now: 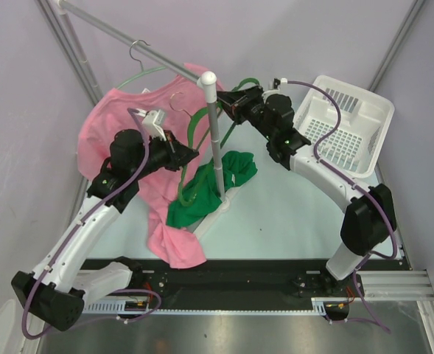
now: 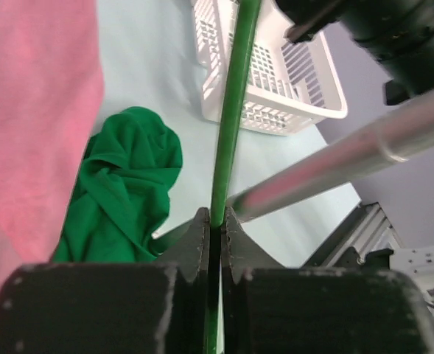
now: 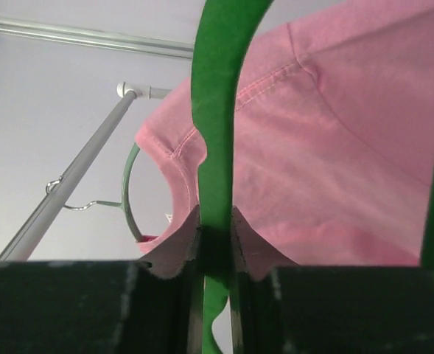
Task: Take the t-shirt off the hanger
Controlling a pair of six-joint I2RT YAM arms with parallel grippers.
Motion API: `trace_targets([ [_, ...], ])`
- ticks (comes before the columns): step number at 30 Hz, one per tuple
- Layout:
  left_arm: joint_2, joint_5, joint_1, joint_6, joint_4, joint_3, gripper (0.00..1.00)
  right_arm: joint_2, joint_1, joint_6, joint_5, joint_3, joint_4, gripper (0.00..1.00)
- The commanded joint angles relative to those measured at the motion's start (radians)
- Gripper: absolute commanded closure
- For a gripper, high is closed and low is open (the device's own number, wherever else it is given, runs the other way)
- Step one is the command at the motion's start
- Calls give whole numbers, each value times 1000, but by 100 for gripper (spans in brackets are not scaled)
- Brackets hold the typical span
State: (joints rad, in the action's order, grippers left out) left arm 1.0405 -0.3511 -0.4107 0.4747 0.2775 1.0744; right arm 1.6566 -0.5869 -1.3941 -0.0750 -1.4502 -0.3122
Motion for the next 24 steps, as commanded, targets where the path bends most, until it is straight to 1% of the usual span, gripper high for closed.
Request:
trace_targets([
  [1,-39,92,7,24,31,58,100,-84,-16,3,-57,22,-57,74],
  [3,-65,118,7,21,63,59,100,-90,-4,39,-77,33,-56,62],
  [7,-149,165,7,-1,141,77,100,-130,44,64,-158,114,-108,52],
  [8,-164,169,7,-10,170,84,100,-147,76,66,-172,161,-125,50],
  [9,-172,167,7,-31,183,99,100,-161,91,69,-193,192,-145,45],
  [11,-194,156,7,-63,207,119,100,-213,143,79,-216,249,-180,43],
  [14,-191,116,7,-157,239,174,100,-274,193,156,-264,264,-165,43],
  [16,-165,106,7,-244,278,258,100,-300,234,197,-287,272,-137,41],
  [18,-114,95,7,-333,328,349,100,-337,277,201,-296,299,-139,41],
  [22,-19,43,7,-419,364,465,100,-379,326,236,-301,338,-128,40],
  [24,48,-17,7,-445,380,525,100,-379,329,300,-333,343,-114,39],
])
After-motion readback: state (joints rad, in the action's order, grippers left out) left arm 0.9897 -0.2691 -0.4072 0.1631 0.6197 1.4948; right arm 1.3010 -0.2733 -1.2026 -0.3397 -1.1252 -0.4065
